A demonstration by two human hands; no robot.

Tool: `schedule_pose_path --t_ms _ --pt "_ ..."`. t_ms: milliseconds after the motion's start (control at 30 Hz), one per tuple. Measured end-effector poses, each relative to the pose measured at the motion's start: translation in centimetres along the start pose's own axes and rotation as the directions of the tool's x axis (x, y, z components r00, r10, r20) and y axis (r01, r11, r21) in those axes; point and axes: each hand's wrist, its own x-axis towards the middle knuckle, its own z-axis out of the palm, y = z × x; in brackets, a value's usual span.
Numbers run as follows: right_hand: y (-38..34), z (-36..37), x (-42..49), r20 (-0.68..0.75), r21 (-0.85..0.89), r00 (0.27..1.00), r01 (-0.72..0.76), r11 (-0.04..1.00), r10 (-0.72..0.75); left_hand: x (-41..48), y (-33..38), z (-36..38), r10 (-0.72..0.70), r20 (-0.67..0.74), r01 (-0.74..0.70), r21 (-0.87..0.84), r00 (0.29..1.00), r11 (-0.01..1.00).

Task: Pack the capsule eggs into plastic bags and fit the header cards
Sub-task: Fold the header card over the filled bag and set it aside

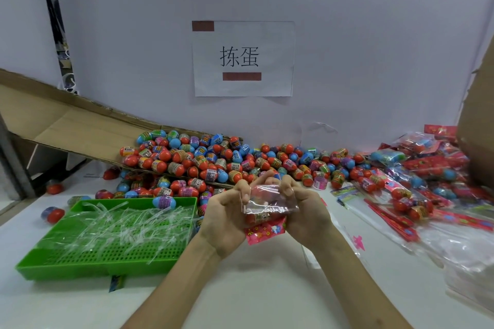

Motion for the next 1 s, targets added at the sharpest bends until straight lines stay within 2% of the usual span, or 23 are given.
schedule_pose_path --t_ms 500,633,767,900,1000 --pt "0.2 -1.1 0.4 0.111 0.124 0.994 -0.036 0.992 0.022 -0.2 0.2 0.2 -0.021 0.003 0.022 -0.033 1.000 0.999" --pt "0.4 -1.7 0.6 0.073 0.143 0.997 -0.034 0.989 0.024 0.0 -0.1 0.5 -0.029 0.005 0.029 0.005 1.000 1.000" --pt "0.4 -1.9 0.8 0.070 0.144 0.997 -0.032 0.989 0.022 -0.1 0.0 0.5 -0.025 0.003 0.025 0.122 1.000 0.992" --pt "0.5 -1.8 0.8 0.094 0.189 0.995 -0.041 0.981 0.023 0.0 -0.1 -0.1 -0.031 0.043 0.026 0.114 0.999 0.993" --pt "0.5 -2.0 0.9 0.064 0.144 0.997 -0.039 0.989 0.030 0.1 -0.3 -0.4 -0.038 0.044 0.032 0.126 0.998 0.991"
